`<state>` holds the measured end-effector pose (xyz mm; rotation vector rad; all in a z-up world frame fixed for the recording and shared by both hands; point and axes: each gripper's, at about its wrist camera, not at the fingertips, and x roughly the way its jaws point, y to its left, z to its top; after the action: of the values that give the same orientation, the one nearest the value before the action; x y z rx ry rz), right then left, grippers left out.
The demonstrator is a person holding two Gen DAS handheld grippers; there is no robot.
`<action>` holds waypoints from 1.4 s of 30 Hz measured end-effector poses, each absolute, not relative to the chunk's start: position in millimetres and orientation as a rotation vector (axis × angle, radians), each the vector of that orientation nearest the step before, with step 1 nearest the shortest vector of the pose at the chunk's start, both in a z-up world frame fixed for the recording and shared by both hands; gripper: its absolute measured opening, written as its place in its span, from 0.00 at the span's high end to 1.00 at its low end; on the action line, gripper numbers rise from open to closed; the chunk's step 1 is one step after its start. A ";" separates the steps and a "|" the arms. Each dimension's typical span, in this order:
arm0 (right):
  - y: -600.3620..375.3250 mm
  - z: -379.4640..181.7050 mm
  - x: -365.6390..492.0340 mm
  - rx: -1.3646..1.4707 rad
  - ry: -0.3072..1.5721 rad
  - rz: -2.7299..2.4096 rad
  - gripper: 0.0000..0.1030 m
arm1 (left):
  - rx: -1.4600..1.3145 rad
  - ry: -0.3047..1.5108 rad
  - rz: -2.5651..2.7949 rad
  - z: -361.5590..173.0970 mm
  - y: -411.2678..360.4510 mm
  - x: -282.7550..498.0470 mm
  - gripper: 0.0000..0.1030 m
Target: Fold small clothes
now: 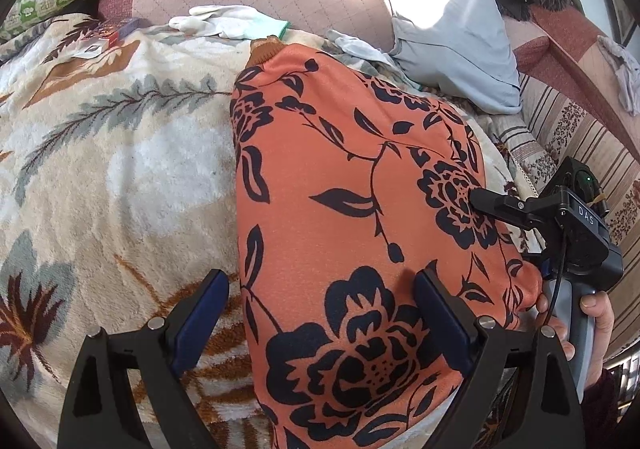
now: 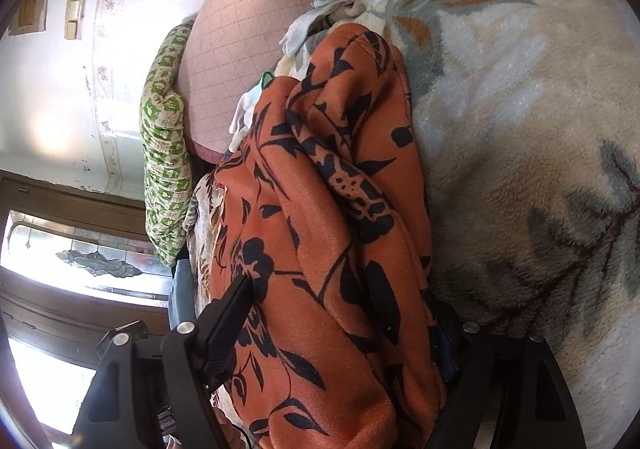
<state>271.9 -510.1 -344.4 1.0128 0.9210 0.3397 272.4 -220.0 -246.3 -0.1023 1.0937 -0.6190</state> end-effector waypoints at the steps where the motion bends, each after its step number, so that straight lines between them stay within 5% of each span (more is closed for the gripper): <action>1: -509.5 -344.2 272.2 1.012 0.922 0.339 0.22 | -0.102 1.094 -0.619 -246.4 -219.8 272.2 0.09; 13: -500.7 -341.9 274.7 0.978 0.921 0.318 0.22 | -0.095 1.080 -0.633 -247.5 -221.7 270.2 0.09; 42: -460.6 -277.9 272.2 0.837 0.819 0.293 0.42 | -0.008 0.927 -0.635 -197.8 -199.4 255.5 0.14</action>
<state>272.2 -460.6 -277.9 0.8368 0.8193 0.2930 255.5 -199.4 -197.8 -0.0077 0.9271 -0.6353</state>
